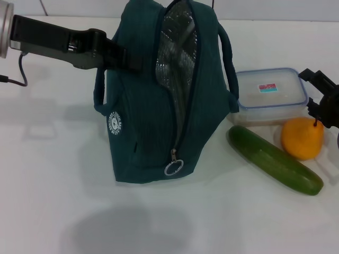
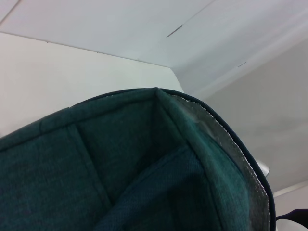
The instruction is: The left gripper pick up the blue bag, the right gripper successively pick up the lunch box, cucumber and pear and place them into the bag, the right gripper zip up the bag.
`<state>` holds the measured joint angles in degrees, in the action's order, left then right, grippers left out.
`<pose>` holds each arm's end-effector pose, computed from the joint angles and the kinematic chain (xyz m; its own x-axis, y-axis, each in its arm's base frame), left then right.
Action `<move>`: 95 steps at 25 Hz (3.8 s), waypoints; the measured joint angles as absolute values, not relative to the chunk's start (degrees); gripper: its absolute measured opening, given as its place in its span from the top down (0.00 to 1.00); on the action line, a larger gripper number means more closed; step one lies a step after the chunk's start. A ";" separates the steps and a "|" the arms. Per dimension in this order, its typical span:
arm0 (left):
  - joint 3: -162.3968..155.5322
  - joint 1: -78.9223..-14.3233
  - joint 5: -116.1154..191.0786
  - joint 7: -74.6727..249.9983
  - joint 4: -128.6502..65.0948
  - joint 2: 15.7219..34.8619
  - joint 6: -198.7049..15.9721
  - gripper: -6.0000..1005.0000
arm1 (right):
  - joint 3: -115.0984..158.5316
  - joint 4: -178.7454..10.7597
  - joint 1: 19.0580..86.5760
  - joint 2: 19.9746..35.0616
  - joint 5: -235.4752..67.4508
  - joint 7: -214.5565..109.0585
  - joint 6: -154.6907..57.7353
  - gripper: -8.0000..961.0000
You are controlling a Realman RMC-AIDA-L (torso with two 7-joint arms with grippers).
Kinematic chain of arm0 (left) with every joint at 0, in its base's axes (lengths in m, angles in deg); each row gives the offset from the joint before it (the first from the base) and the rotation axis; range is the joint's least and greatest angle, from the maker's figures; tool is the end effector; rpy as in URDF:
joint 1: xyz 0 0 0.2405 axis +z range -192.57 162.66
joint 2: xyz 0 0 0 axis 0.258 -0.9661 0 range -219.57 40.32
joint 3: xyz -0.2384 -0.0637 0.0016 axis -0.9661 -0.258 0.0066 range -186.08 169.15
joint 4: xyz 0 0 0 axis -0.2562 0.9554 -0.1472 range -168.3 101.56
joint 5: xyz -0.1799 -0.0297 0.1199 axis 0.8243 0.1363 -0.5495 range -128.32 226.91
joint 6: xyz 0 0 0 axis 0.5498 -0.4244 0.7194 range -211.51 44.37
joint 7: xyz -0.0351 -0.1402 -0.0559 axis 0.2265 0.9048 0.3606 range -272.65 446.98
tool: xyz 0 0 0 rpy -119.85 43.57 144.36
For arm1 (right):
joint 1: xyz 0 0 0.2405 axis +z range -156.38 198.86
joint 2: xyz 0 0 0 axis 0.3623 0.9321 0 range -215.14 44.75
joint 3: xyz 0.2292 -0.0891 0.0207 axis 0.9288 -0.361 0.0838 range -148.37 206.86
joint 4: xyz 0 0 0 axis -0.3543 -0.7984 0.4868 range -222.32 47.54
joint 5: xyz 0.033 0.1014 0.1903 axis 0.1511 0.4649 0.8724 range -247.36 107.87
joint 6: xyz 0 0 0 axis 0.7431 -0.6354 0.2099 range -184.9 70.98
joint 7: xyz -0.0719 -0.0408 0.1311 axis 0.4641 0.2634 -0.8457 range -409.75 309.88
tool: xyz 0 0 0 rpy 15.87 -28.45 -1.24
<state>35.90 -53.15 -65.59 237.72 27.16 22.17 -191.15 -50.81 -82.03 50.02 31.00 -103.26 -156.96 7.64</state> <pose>-0.1680 0.3597 0.0892 0.4015 0.8791 0.2570 0.8620 -0.4575 0.2182 0.3144 0.3483 -0.0349 -0.3965 -0.5484 -0.7362 -0.8766 -0.0120 0.4811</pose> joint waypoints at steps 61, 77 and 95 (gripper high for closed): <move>36.58 -53.07 -66.45 236.73 27.10 22.15 -191.24 0.95 | -51.37 -79.81 51.21 30.91 -101.78 -150.25 6.48 0.89; 36.62 -54.00 -66.45 236.35 25.76 22.35 -191.13 0.95 | -50.46 -79.55 48.75 30.89 -96.77 -146.97 15.55 0.89; 36.62 -55.44 -68.33 236.06 22.05 22.13 -190.71 0.95 | -47.16 -79.37 46.36 30.20 -91.45 -147.07 29.13 0.89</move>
<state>36.62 -55.44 -68.33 236.06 22.05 22.13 -190.71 -47.16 -79.37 46.36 30.20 -91.45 -147.07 29.13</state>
